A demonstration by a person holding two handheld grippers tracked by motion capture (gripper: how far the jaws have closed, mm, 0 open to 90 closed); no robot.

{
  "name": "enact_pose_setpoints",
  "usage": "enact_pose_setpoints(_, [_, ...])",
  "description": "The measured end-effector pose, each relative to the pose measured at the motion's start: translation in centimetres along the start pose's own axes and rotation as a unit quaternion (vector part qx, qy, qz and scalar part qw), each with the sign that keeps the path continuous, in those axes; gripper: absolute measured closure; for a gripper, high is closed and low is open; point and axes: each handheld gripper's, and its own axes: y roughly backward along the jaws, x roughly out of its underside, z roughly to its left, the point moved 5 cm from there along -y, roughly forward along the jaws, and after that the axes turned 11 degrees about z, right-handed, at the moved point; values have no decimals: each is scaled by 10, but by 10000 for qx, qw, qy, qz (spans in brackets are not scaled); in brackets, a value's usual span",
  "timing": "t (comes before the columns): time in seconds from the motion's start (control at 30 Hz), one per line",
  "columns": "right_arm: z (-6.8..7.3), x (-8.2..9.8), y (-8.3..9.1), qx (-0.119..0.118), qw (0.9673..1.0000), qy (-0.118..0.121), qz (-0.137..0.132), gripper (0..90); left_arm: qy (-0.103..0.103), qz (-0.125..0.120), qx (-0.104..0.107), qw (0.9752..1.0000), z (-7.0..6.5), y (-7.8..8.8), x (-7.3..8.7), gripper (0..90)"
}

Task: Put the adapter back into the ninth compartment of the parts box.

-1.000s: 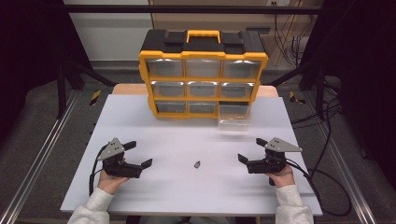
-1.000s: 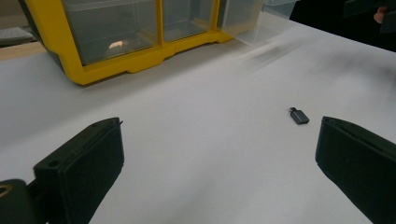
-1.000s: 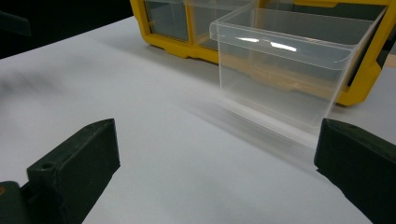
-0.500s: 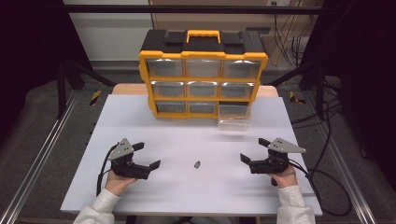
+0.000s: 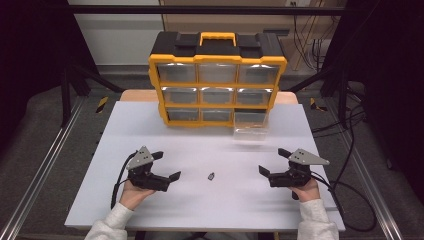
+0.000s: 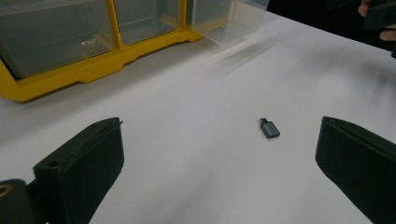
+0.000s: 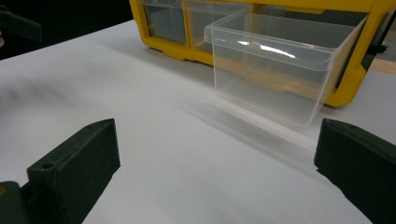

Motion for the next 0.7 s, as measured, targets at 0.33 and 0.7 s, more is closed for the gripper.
enact_pose_setpoints(0.33, [0,1,0,-1,10000,16,6,7,-62,79,75,9999,-11,-13,-11,4])
enact_pose_setpoints(0.7, [0,1,0,-30,10000,24,34,7,-108,169,179,9996,-21,-29,-20,4])
